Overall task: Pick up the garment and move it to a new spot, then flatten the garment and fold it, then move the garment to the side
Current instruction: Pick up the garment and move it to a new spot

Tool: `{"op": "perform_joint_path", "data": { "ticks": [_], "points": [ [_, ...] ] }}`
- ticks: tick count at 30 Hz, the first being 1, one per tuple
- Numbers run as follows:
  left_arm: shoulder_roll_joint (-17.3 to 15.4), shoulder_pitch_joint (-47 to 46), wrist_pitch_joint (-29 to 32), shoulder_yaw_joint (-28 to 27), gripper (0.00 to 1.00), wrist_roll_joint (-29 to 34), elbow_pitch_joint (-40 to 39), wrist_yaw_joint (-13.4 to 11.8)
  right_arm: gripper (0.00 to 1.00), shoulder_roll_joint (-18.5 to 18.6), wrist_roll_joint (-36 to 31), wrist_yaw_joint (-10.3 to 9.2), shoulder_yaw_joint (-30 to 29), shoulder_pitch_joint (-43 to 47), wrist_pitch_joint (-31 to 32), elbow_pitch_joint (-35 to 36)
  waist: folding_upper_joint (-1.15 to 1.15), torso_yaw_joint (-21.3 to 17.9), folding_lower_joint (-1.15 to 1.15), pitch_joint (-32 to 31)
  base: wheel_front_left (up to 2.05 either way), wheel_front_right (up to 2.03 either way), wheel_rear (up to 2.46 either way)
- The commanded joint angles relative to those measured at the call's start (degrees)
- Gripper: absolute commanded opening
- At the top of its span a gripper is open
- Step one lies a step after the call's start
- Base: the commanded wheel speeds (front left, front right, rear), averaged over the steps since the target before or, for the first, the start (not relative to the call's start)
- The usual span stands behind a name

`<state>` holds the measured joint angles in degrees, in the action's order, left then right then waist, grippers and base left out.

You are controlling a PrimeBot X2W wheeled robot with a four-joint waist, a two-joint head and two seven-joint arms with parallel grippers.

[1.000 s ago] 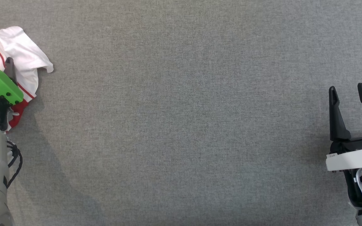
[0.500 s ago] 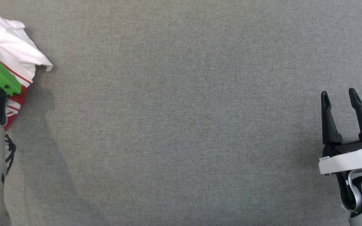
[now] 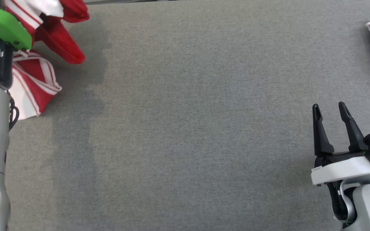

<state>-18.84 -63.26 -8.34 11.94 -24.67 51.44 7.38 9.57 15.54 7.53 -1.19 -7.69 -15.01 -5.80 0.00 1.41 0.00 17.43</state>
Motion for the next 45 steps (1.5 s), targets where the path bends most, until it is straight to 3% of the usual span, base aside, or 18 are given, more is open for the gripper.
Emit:
{"op": "perform_joint_path", "data": {
  "ticks": [1, 10, 17, 23, 39, 40, 41, 42, 45],
  "points": [
    [0.4, -1.2, 0.1, 1.1, 0.00, -0.4, -1.7, 0.1, 1.00, -0.4, 0.3, -0.08, -0.2, 0.5, -0.2, -0.2, 0.00, -2.9, 0.00, -2.5, 0.00, 0.00, 0.00],
    [5.0, -4.7, 3.9, 9.2, 0.00, -2.8, -15.2, 0.1, 1.00, -2.7, 0.5, -0.08, -0.6, 1.4, -0.2, -0.9, 0.00, -10.4, 0.00, -5.4, 0.00, 0.00, 0.00],
    [11.8, -5.6, 5.5, 13.5, 0.00, -5.8, -20.9, 0.1, 1.00, -3.8, 0.6, -0.08, -1.5, 1.6, -0.2, -1.1, 0.00, -13.9, 0.00, -5.6, 0.00, 0.00, 0.00],
    [14.7, 0.9, 4.2, 16.5, 0.00, -7.8, -21.0, -0.3, 1.00, -4.3, 0.5, -0.08, -1.8, 1.6, -0.2, -1.2, 0.00, -13.9, 0.00, -5.2, 0.00, 0.00, 0.00],
    [15.2, 26.2, -3.5, 21.0, 0.00, -10.9, -9.8, -2.0, 1.00, -3.1, 0.6, -0.08, -0.3, 1.8, -0.2, -2.2, 0.00, -8.7, 0.00, -6.4, 0.00, 0.00, 0.00],
    [15.2, 26.8, -3.8, 21.3, 0.12, -10.8, -9.5, -1.9, 1.00, -3.0, 0.6, -0.08, -0.2, 2.1, -0.2, -2.3, 0.00, -8.4, 0.00, -6.6, 0.00, 0.00, 0.00],
    [15.2, 27.2, -4.2, 21.6, 0.82, -10.5, -9.4, -1.8, 1.00, -2.9, 0.6, -0.08, -0.2, 2.4, -0.2, -2.4, 0.00, -7.9, 0.00, -6.9, 0.00, 0.00, 0.00],
    [15.2, 27.4, -4.7, 21.8, 1.00, -10.2, -9.4, -1.9, 1.00, -2.8, 0.6, -0.08, -0.2, 2.7, -0.2, -2.6, 0.00, -7.5, 0.00, -7.3, 0.00, 0.00, 0.00],
    [15.1, 28.2, -6.0, 21.2, 1.00, -9.7, -10.3, -2.2, 1.00, -2.8, 0.2, -0.08, -0.1, 3.1, -0.2, -2.6, 0.00, -6.3, 0.00, -8.8, 0.00, 0.00, 0.00]
  ]
}}
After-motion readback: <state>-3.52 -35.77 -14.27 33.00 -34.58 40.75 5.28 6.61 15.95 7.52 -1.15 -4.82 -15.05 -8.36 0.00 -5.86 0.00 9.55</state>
